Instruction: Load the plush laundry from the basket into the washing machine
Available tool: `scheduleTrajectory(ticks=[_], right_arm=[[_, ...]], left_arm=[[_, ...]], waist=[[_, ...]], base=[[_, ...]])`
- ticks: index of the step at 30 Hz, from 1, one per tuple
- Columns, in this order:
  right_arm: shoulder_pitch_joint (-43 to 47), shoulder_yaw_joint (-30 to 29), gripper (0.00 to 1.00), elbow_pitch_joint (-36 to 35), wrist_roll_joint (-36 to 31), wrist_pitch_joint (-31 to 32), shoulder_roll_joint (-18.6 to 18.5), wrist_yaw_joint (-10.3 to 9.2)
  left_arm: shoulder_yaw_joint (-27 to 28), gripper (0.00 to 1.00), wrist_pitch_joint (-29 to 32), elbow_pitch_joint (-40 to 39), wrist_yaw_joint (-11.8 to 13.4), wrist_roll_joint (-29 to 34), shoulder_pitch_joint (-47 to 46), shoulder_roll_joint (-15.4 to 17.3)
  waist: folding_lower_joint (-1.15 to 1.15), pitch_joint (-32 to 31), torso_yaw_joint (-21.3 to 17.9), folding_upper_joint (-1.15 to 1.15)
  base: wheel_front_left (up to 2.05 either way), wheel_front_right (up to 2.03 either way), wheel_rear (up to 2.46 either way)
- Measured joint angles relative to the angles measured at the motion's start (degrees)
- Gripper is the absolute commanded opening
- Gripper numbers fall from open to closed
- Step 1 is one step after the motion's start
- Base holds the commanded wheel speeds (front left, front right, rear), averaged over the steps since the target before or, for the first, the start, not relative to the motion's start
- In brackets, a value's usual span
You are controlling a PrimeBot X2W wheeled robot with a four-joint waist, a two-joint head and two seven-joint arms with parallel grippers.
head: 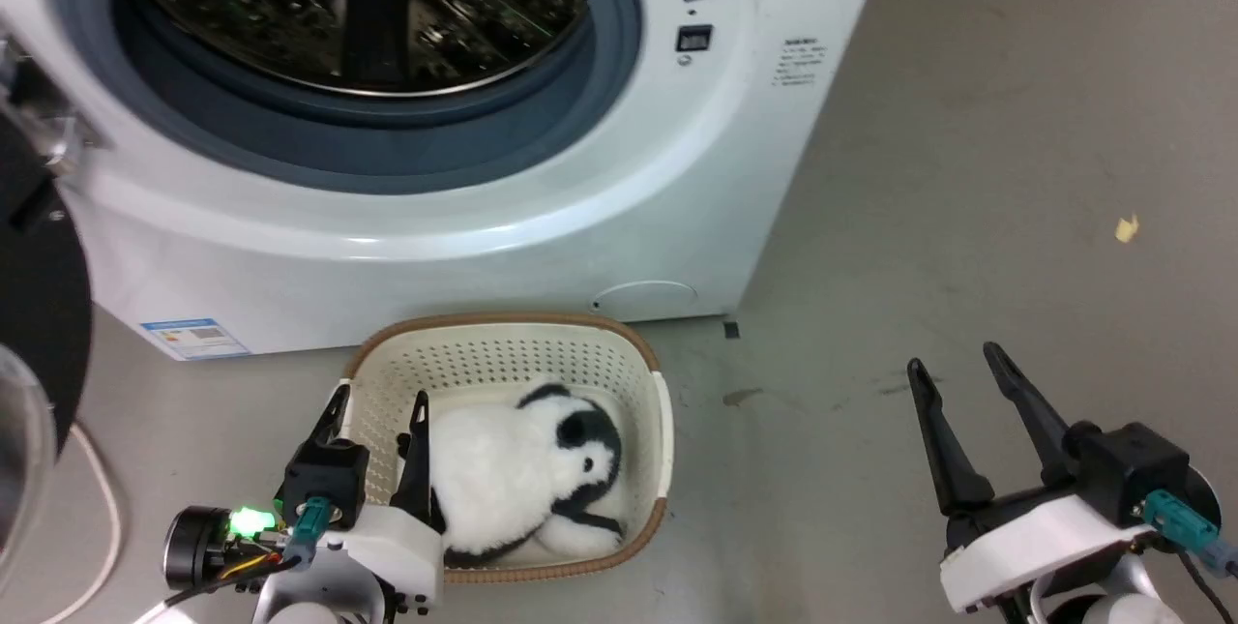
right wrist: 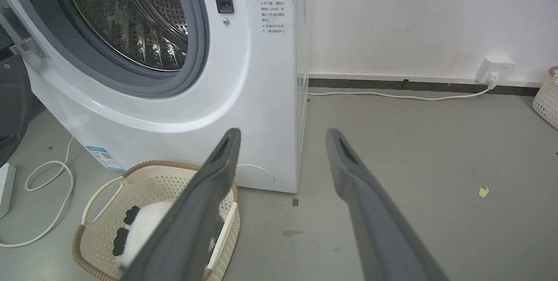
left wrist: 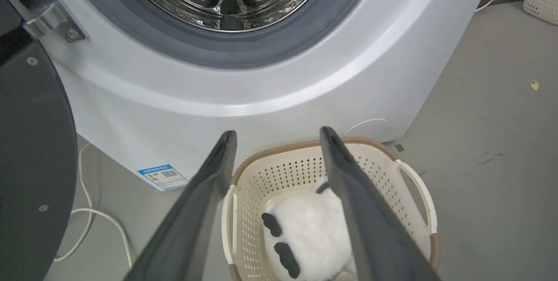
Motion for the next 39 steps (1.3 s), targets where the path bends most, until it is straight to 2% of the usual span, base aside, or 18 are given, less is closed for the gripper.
scheduleTrajectory(ticks=[8, 11, 15, 20, 26, 36, 39], right_arm=[[-1.47, 0.34, 1.0, 0.07, 1.54, -0.96, 0.0, 0.0], [-2.1, 0.56, 1.0, 0.09, 2.12, -1.36, 0.0, 0.0], [-2.39, 0.86, 1.0, 0.21, 3.05, -1.85, 0.0, 0.0], [-3.35, 1.24, 1.0, 0.29, 4.08, -2.47, 0.0, 0.0], [-4.49, 2.01, 1.0, 0.59, 5.36, -3.04, 0.0, 0.0], [-6.13, 3.22, 1.0, 0.78, 8.18, -4.27, 0.0, 0.0], [-6.94, 3.45, 1.0, 0.89, 9.47, -4.58, 0.01, 0.0]], left_arm=[[-0.93, 1.0, 1.83, 6.61, -0.57, -0.02, -3.7, 1.59], [-1.27, 1.0, 3.83, 10.01, -2.55, -1.26, -5.68, 1.92], [-2.14, 1.0, 4.69, 12.74, -3.5, -1.57, -7.67, 2.7], [-2.88, 1.0, 5.67, 16.62, -2.53, -1.2, -9.94, 4.55], [-3.82, 1.0, 6.97, 21.67, -2.61, -1.19, -12.38, 5.77], [-4.88, 1.0, 9.13, 29.04, -3.24, -1.94, -17.61, 9.33], [-5.46, 1.0, 11.49, 31.52, -4.64, -2.2, -19.67, 9.89]], waist=[[-0.01, 2.93, -2.17, 0.0], [-0.01, 4.58, -3.2, 0.0], [0.0, 6.32, -4.18, 0.0], [0.0, 8.52, -5.42, 0.0], [0.0, 11.03, -6.94, 0.0], [0.0, 16.14, -9.76, 0.0], [0.0, 17.86, -10.58, 0.0]], base=[[0.0, 0.0, 0.0], [0.0, 0.0, 0.0], [0.0, 0.0, 0.0], [0.0, 0.0, 0.0], [0.0, 0.0, 0.0], [0.0, 0.0, 0.0], [0.0, 0.0, 0.0]])
